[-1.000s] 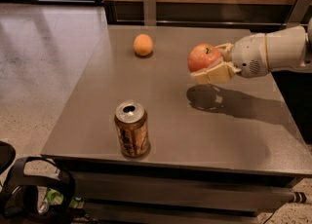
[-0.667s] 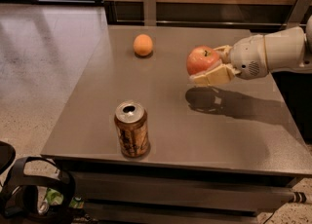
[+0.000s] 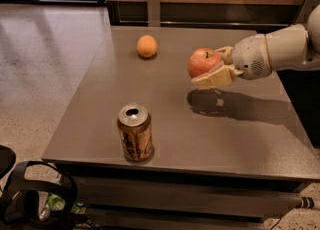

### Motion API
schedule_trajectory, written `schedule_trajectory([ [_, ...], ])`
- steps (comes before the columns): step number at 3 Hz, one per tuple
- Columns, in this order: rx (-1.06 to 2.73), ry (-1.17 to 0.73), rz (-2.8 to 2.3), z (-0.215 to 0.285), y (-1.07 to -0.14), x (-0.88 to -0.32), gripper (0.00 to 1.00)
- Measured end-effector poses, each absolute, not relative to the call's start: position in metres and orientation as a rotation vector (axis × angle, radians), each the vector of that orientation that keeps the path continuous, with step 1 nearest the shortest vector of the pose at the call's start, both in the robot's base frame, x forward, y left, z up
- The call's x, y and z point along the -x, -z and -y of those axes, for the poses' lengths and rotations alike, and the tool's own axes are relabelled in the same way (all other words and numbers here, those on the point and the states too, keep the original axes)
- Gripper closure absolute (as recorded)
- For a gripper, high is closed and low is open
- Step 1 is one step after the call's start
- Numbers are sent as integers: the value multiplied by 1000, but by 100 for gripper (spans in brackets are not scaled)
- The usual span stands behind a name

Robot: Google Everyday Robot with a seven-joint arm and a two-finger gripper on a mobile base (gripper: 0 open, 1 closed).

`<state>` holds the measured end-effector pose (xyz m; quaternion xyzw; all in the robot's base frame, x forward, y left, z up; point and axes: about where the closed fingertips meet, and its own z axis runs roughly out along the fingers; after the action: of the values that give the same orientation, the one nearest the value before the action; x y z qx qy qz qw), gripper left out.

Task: Move apple near orange can

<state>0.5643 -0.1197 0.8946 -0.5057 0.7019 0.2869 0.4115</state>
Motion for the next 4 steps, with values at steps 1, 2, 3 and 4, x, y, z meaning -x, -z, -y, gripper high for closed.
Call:
schedule_trajectory([
  [1,1294,-760,-1808,112,-891,-551,100],
  [2,1304,-807,-1866,91,-880,-529,100],
  [3,1304,-827,-1931,72,-870,-511,100],
  [4,1291,-813,-1986,54,-857,-493,100],
])
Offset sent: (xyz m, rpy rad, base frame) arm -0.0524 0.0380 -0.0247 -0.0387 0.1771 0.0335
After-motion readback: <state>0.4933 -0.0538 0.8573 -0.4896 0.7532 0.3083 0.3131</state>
